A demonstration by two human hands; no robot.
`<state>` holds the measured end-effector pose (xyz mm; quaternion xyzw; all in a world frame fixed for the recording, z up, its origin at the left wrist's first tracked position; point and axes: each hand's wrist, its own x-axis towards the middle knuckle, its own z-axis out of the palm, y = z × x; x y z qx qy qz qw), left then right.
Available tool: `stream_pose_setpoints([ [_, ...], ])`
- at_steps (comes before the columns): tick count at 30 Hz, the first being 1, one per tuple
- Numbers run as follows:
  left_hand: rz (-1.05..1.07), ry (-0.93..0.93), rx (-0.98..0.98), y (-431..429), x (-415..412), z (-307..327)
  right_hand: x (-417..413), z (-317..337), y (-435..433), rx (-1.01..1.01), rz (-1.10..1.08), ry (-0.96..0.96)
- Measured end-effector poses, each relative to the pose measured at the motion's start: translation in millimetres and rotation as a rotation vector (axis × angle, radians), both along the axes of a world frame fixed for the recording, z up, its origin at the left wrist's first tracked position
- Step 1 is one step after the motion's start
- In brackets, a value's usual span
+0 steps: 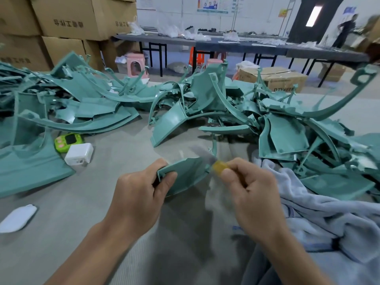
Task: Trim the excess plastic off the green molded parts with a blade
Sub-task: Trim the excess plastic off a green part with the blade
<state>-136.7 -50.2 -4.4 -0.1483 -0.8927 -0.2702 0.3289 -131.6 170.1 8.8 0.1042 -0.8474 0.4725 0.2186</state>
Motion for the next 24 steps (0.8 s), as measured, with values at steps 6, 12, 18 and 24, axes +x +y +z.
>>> stream_pose_setpoints([
  [6,-0.025,-0.022,-0.007,-3.8,0.7,-4.6,-20.9,-5.0,21.2,-0.143,-0.283,-0.073],
  [12,-0.278,-0.011,0.373,-14.8,8.7,-5.5,-20.5,1.0,17.6,-0.743,-0.025,-0.367],
  [18,-0.153,-0.008,1.060,-3.7,13.4,3.1,-20.0,-2.2,12.5,-0.670,0.150,-0.452],
  [24,0.099,-0.208,1.458,-7.0,-6.4,-4.2,-20.2,-3.5,18.2,-0.285,0.092,-0.245],
])
